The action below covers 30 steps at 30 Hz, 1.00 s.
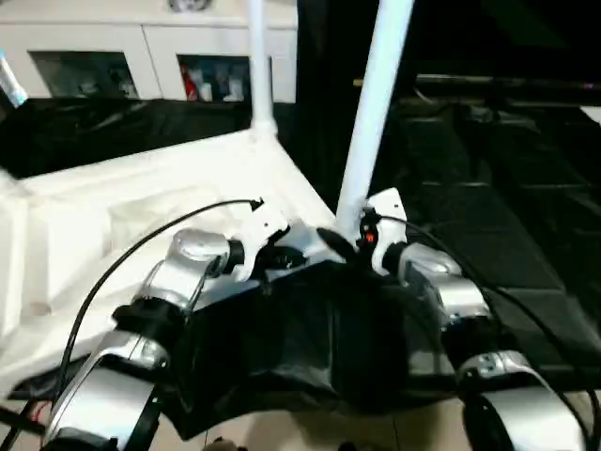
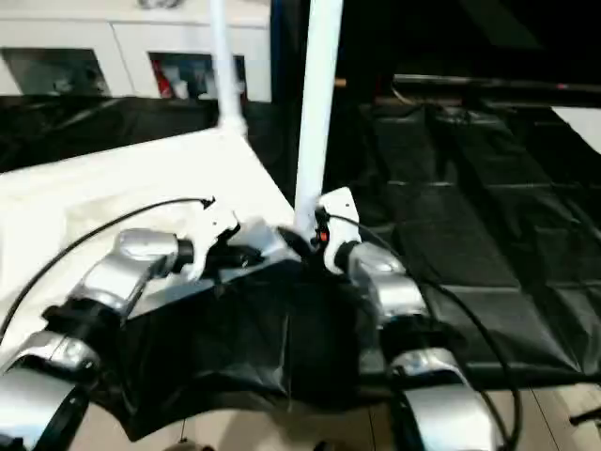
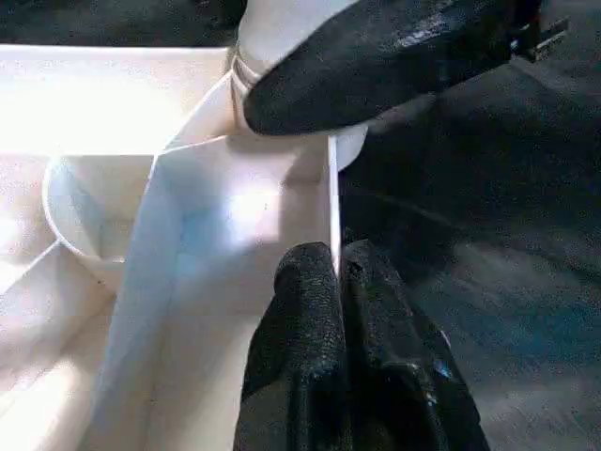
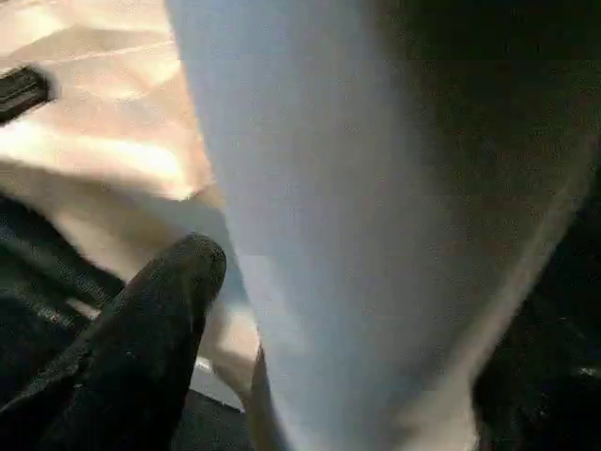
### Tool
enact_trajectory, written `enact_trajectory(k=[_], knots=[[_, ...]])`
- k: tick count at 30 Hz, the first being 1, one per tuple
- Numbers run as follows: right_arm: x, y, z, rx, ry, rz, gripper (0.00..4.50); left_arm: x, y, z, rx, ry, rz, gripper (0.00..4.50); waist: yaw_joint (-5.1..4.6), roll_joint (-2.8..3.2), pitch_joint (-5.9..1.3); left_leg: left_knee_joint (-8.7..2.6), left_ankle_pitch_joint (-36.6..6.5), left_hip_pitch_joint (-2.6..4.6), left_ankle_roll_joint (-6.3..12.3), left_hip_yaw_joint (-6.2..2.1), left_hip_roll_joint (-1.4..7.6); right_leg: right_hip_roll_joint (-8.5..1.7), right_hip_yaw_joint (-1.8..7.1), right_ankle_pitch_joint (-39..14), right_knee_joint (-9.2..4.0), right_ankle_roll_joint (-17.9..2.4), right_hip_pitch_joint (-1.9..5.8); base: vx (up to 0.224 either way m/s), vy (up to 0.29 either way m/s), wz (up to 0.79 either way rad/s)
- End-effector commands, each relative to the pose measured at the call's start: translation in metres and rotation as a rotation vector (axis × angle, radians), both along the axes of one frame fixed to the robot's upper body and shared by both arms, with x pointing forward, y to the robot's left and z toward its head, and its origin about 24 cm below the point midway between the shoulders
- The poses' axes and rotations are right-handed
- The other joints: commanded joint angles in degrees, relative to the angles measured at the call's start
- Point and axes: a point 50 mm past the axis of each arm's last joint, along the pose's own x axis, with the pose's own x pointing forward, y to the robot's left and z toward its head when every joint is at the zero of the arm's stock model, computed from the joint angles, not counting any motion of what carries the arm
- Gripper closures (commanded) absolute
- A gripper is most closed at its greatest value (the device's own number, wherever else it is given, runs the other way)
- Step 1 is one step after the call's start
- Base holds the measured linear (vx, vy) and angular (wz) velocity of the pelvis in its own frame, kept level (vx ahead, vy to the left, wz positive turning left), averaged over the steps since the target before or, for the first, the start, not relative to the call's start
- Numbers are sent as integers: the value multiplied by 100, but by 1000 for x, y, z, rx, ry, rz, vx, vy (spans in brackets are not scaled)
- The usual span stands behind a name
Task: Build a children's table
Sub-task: Rotate leg to tighten
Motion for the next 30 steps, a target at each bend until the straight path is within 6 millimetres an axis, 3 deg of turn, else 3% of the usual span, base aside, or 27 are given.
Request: enact_trajectory(k=[1, 5, 10, 11, 14, 21, 22, 26, 30], knots=[[-13, 12, 2, 8, 18, 214, 42, -7, -15, 10, -45, -29, -141, 450, 40, 18, -416, -372, -1463, 67, 237, -73, 192, -331, 288, -1674, -333, -1134, 318, 0, 0, 0], [-21, -3, 4, -13, 38, 318, 42, -13, -8, 10, -44, -3, -198, 450, 117, 9, -410, -370, -1537, 84, 210, -66, 194, -342, 292, -1837, -352, -1099, 297, 0, 0, 0], [-29, -14, 5, -25, 76, 389, 42, -20, -1, 8, -19, 22, -258, 450, 122, -20, -411, -375, -1510, 72, 196, -76, 199, -341, 293, -1843, -341, -1104, 303, 0, 0, 0], [-30, -16, 5, -25, 82, 398, 68, -21, 0, 8, -15, 29, -267, 450, 137, -12, -409, -371, -1471, 81, 207, -70, 198, -339, 297, -1839, -347, -1095, 292, 0, 0, 0], [-35, -19, 5, -26, 107, 431, 81, -24, 5, 7, 5, 45, -291, 450, 157, -14, -411, -375, -1466, 76, 189, -80, 200, -347, 292, -1903, -341, -1076, 294, 0, 0, 0], [-39, -16, 5, -18, 118, 469, 125, -28, 8, 6, 7, 63, -303, 450, 162, -31, -407, -378, -1464, 78, 143, -80, 202, -355, 298, -1996, -349, -1031, 283, 0, 0, 0], [-39, -15, 5, -15, 121, 475, 150, -29, 8, 6, 7, 65, -305, 450, 163, -34, -410, -375, -1448, 75, 150, -80, 198, -353, 296, -1978, -344, -1029, 285, 0, 0, 0], [-42, -11, 3, -5, 132, 485, 163, -30, 8, 5, 4, 62, -299, 450, 167, -31, -409, -375, -1422, 71, 158, -76, 195, -348, 297, -1949, -345, -1023, 283, 0, 0, 0], [-41, -3, -3, 27, 111, 421, 187, -21, 4, 6, -20, 26, -206, 450, 165, -38, -398, -379, -1502, 76, 127, -80, 192, -357, 295, -2106, -368, -974, 273, 0, 0, 0]])
